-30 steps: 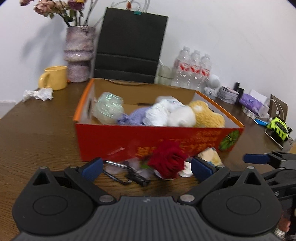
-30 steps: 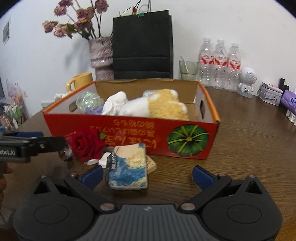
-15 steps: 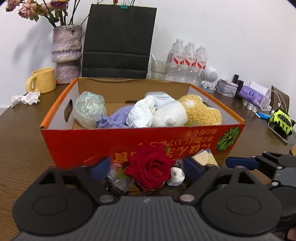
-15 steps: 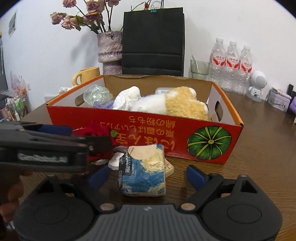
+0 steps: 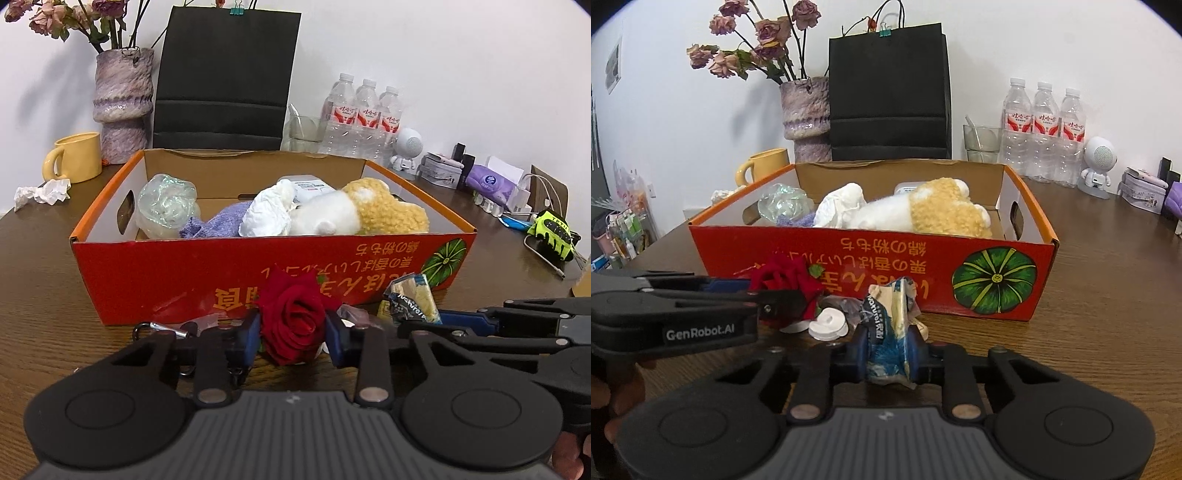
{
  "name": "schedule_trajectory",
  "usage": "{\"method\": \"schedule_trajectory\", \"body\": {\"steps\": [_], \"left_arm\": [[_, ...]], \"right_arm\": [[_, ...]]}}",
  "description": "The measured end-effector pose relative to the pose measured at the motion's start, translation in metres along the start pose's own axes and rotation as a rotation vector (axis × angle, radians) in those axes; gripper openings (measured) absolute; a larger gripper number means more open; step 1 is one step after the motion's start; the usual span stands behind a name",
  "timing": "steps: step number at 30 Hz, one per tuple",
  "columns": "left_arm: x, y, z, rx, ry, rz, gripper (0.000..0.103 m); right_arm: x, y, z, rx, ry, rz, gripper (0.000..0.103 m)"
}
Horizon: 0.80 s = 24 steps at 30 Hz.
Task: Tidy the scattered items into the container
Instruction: 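Drop red rose in box with left gripper while right drops snack packet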
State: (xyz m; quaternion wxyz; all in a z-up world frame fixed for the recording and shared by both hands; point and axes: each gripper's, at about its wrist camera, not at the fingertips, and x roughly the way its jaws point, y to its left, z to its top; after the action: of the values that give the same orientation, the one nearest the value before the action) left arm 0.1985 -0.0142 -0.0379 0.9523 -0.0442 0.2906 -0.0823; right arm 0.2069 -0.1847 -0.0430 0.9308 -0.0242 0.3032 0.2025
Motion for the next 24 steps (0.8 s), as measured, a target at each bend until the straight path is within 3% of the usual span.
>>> {"method": "schedule_trajectory", "body": {"steps": [9, 14, 19, 24], "left_arm": [[-0.014, -0.003, 0.0, 0.002, -0.025, -0.021, 0.034], [-0.038, -0.003, 0.007, 0.002, -0.072, -0.062, 0.034], [-0.06, 0.0, 0.034, -0.003, -0.167, -0.089, 0.034], [-0.056, 0.009, 0.08, -0.022, -0.262, -0.058, 0.035]], "right_arm": [[-0.012, 0.001, 0.003, 0.011, -0.033, 0.003, 0.018], [-0.034, 0.005, 0.014, -0.02, -0.108, 0.01, 0.018], [-0.049, 0.009, 0.05, -0.052, -0.204, 0.029, 0.019], [-0.029, 0.008, 0.106, -0.058, -0.246, 0.046, 0.019]]}}
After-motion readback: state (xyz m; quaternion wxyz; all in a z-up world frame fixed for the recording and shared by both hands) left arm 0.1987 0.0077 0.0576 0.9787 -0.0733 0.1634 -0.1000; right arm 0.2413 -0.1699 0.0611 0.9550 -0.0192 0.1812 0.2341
